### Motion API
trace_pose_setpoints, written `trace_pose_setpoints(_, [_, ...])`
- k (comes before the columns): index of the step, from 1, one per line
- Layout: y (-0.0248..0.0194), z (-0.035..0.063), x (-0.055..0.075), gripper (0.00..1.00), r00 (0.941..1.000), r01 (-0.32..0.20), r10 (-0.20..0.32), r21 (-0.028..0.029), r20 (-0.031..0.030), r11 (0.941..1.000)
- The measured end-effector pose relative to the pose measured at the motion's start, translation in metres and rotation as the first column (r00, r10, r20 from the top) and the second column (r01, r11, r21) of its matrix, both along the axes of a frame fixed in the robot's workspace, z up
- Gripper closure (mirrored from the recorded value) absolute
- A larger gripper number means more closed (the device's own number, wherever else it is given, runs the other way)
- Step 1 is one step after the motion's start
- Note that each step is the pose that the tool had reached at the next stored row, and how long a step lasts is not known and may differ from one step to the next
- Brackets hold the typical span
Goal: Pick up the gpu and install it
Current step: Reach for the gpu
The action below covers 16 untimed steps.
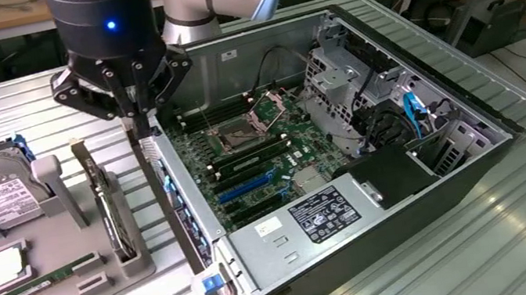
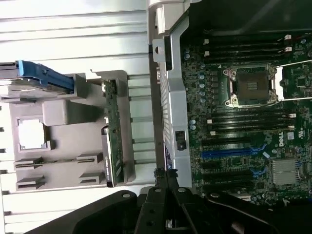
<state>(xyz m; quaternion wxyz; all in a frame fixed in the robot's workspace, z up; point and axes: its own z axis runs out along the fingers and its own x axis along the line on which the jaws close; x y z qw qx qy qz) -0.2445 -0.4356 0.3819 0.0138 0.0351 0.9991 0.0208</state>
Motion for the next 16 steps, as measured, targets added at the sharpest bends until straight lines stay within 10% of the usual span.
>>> trace_pose_setpoints(10, [-0.0023,-0.0191,-0.066,0.89,1.0000,-0.002,0.002,-0.0065,0.0004,1.0000])
trace_pose_setpoints(16, [-0.0023,-0.0191,-0.066,0.89,1.0000,-0.002,0.002,-0.0067,0.0000,1.0000])
